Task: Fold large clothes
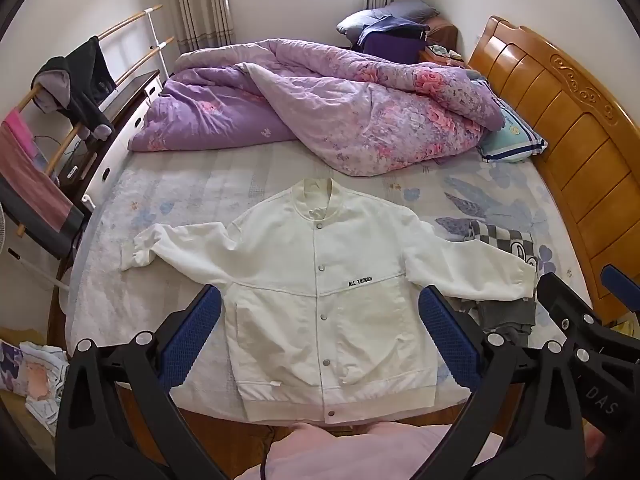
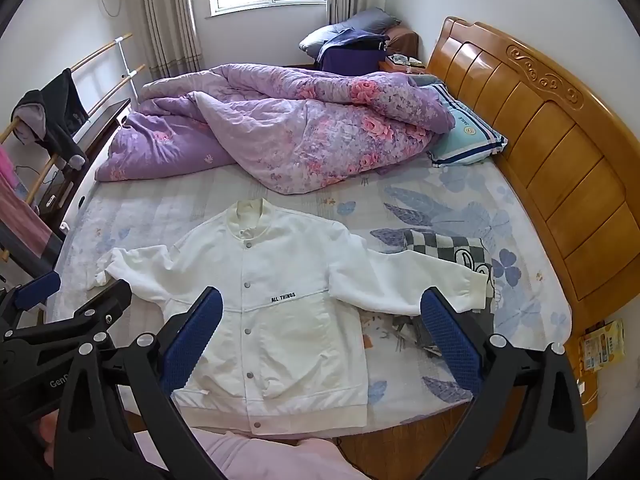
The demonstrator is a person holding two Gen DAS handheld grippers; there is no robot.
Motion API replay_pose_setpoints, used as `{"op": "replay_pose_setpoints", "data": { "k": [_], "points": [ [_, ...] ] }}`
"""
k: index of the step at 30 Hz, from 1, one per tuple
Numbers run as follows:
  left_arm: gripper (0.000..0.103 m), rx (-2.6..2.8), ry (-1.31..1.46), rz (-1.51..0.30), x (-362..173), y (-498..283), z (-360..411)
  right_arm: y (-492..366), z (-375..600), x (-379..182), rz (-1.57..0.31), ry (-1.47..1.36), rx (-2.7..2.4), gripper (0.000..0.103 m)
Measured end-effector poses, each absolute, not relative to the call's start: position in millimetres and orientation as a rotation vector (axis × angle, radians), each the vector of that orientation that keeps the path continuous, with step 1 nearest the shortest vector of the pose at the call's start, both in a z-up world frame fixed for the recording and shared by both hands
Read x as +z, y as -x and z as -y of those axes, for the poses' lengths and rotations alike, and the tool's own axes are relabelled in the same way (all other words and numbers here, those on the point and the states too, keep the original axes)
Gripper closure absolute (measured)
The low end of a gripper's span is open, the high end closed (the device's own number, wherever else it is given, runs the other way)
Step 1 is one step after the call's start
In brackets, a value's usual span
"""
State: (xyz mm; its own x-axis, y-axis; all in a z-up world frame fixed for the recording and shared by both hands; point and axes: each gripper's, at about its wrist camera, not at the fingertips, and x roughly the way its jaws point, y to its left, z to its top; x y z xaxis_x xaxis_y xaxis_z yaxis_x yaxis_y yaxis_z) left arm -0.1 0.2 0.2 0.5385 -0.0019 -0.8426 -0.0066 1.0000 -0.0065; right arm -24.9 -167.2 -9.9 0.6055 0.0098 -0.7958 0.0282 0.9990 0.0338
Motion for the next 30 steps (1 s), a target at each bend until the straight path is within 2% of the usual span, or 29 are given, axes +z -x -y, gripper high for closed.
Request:
{"op": "replay_pose_setpoints", "data": {
  "k": [30],
  "points": [
    [0.004,0.003,-0.003,-1.007,-1.3,0.8,2.3,20.8,165.0,-10.8,-0.906,-0.057,0.021,0.008]
  ]
}}
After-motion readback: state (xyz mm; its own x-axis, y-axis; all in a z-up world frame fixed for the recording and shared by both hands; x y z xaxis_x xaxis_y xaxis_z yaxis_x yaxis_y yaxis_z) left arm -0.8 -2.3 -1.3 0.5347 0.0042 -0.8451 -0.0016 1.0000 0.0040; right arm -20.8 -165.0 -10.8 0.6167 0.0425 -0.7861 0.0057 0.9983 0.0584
